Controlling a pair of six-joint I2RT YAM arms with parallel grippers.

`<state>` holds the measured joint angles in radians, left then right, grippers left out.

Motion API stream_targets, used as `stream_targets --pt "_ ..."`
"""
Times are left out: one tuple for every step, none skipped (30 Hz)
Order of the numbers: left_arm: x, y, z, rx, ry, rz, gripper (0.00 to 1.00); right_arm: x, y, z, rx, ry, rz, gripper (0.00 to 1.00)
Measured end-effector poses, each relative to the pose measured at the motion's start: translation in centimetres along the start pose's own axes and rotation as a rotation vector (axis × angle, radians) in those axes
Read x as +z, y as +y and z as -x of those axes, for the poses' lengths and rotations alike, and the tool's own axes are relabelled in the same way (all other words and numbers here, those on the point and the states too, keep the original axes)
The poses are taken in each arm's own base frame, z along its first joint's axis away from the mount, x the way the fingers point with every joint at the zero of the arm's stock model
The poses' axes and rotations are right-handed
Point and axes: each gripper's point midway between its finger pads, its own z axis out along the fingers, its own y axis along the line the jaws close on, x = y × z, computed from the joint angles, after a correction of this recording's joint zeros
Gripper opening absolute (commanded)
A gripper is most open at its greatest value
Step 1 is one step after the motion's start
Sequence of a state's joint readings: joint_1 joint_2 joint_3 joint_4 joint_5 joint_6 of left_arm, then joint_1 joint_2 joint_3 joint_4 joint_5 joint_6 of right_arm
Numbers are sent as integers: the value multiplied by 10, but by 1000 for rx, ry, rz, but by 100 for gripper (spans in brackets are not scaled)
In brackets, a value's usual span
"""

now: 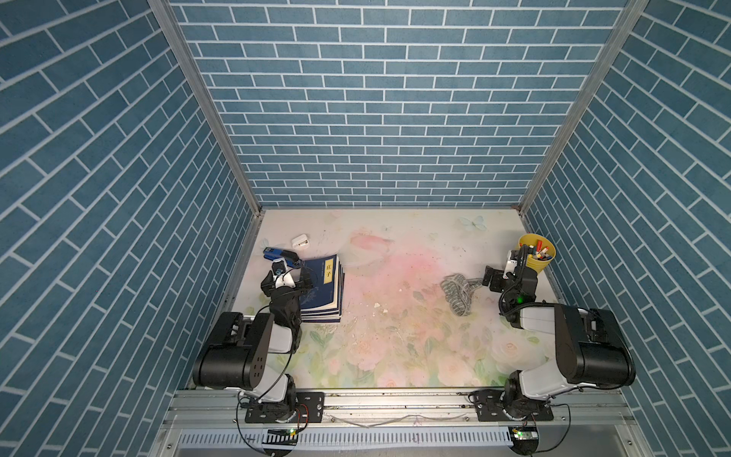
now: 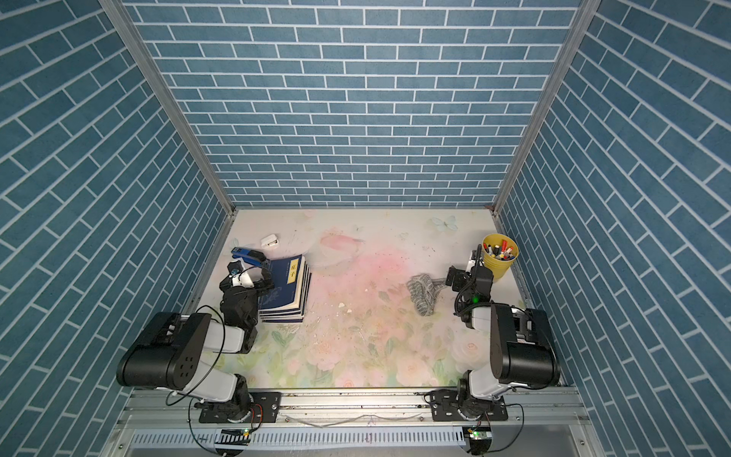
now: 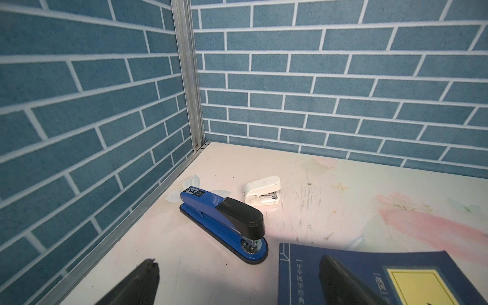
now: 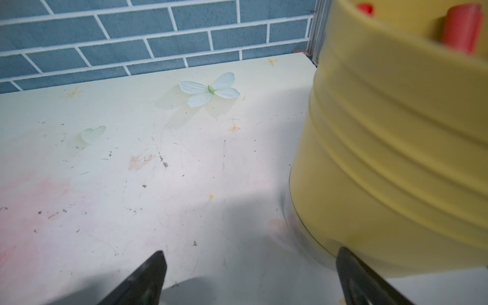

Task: Wipe the cover of the book
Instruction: Reset both arms

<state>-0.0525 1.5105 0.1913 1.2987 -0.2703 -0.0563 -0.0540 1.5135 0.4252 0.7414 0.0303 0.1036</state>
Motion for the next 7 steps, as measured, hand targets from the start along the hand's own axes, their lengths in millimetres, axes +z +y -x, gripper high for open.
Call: stream_targets --pt "0 0 0 0 0 0 100 0 0 0 0 0 0 99" --pt "0 0 0 0 0 1 100 0 0 0 0 0 0 99" --pt "0 0 0 0 0 2 100 0 0 0 0 0 0 99" --pt "0 0 0 0 0 2 99 0 0 0 0 0 0 99" --pt "0 0 0 0 0 2 100 0 0 0 0 0 0 99" --pt "0 0 0 0 0 2 100 0 0 0 0 0 0 99" --pt "0 0 0 0 1 2 100 0 0 0 0 0 0 99"
